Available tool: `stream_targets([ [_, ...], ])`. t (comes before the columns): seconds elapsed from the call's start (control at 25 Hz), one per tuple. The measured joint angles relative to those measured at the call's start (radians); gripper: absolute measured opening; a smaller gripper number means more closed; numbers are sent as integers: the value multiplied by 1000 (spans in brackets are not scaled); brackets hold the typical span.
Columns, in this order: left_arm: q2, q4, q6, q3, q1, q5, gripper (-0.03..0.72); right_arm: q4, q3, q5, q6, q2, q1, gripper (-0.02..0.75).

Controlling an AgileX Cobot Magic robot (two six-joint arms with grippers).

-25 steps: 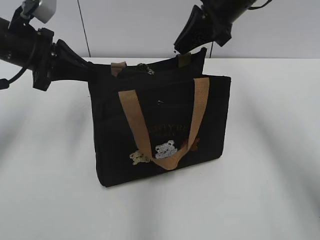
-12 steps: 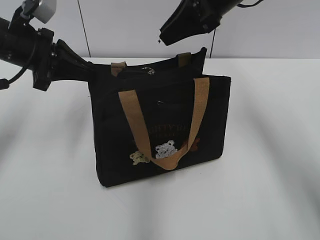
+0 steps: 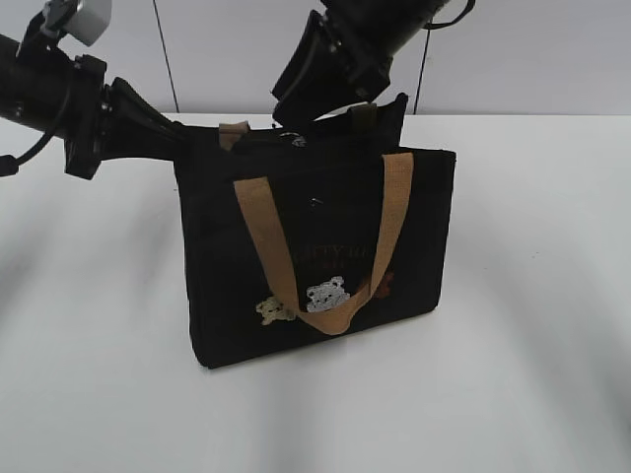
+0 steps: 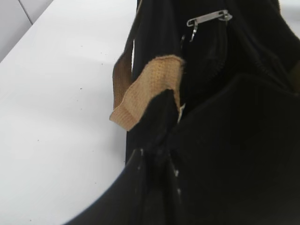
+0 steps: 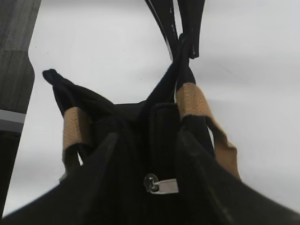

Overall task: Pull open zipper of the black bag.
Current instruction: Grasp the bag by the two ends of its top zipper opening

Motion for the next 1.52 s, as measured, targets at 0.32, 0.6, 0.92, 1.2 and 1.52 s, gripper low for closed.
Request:
stream_targets([
  [0.32,0,0,0,0,0,1,54,-46,0,0,26,0,-2,269],
  [0.6,0,0,0,0,0,1,53,-64,17,-1,38,12,-2,267],
  [0.92,0,4,0,0,0,3,53,-55,102,-5,-96,16,-2,267],
  [1.2,0,4,0,0,0,3,53,-26,104,-5,-135,-7,-2,267],
  [1.52,0,4,0,0,0,4,53,61,104,-5,-224,-7,-2,267],
])
